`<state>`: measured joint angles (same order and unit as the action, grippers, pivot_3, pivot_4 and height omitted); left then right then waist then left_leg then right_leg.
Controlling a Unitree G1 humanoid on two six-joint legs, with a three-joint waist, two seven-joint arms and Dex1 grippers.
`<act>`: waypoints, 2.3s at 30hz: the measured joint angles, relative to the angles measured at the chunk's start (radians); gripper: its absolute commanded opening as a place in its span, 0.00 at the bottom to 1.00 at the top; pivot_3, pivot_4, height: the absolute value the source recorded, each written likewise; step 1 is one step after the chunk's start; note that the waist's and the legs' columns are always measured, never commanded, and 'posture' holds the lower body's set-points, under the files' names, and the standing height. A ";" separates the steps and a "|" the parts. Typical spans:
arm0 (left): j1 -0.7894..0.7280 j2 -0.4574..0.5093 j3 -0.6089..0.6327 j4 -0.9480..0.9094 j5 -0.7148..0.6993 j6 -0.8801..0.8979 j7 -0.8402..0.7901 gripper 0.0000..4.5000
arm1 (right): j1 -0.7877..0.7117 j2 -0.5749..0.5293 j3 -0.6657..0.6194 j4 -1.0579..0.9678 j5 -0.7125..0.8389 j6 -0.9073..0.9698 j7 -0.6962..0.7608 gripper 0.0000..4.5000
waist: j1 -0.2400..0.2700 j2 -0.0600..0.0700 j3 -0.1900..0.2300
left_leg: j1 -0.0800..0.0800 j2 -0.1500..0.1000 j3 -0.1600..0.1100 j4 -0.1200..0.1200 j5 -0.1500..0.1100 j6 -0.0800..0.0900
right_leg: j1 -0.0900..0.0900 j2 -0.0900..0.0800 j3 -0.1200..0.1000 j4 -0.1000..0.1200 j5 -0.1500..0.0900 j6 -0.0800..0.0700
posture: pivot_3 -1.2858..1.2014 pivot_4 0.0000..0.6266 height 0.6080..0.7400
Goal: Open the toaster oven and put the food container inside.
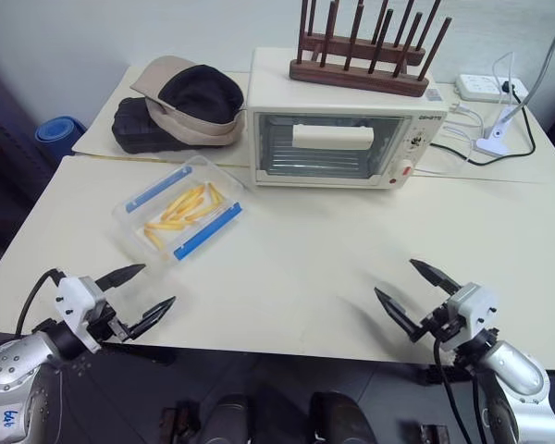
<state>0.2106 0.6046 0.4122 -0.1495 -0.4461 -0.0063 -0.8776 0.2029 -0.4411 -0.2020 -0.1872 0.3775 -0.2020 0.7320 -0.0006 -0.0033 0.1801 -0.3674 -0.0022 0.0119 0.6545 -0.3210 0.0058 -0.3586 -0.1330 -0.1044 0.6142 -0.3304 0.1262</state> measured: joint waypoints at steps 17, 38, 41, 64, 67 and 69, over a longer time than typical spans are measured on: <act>-0.476 0.193 -0.044 -0.110 -0.392 0.516 0.008 1.00 | -0.782 -0.055 0.076 0.257 0.082 0.474 -0.066 0.99 | -0.008 0.005 0.003 | -0.004 -0.002 -0.001 0.007 -0.002 0.001 | -0.003 0.000 0.000 0.007 0.000 0.000 | 0.52 0.24 1.00; -0.689 0.046 -0.135 0.058 -0.328 0.573 0.132 0.53 | -0.642 -0.100 0.196 0.247 -0.028 0.319 0.241 1.00 | -0.027 0.004 0.004 | -0.004 0.000 0.002 0.009 -0.002 0.000 | -0.004 0.001 0.000 0.008 0.000 0.000 | 0.52 0.24 1.00; -0.818 -0.004 -0.205 0.156 -0.260 0.551 0.144 0.34 | -0.648 -0.097 0.196 0.247 -0.044 0.285 0.237 1.00 | -0.028 0.004 0.004 | -0.004 0.000 0.003 0.009 -0.002 0.000 | -0.005 0.001 0.001 0.008 0.000 0.000 | 0.52 0.24 1.00; -0.878 -0.161 -0.617 0.427 0.352 0.174 0.087 0.01 | 0.008 -0.185 -0.141 -0.007 0.023 0.150 0.197 1.00 | 0.021 0.002 0.005 | -0.002 -0.001 0.008 0.010 -0.002 0.001 | -0.003 0.001 0.002 0.007 0.001 0.002 | 0.52 0.24 1.00; -0.838 -0.197 -0.610 0.389 0.366 0.158 0.127 0.01 | -0.006 -0.189 -0.155 -0.037 0.053 0.171 0.197 1.00 | 0.021 0.003 0.005 | 0.000 0.000 0.007 0.010 -0.002 0.001 | -0.002 0.001 0.002 0.007 0.001 0.002 | 0.52 0.24 1.00; -0.783 -0.230 -0.570 0.334 0.309 0.177 0.133 0.09 | -0.045 -0.191 -0.149 -0.042 0.068 0.181 0.206 1.00 | 0.020 0.003 0.005 | -0.002 0.001 0.007 0.010 -0.002 0.001 | -0.002 0.001 0.003 0.007 0.001 0.002 | 0.52 0.24 1.00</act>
<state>-0.5720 0.3746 -0.1575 0.1845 -0.1373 0.1706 -0.7447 0.1581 -0.6317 -0.3506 -0.2295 0.4457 -0.0206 0.9376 0.0193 -0.0005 0.1851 -0.3690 -0.0015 0.0189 0.6649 -0.3229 0.0067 -0.3608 -0.1320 -0.1019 0.6208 -0.3295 0.1277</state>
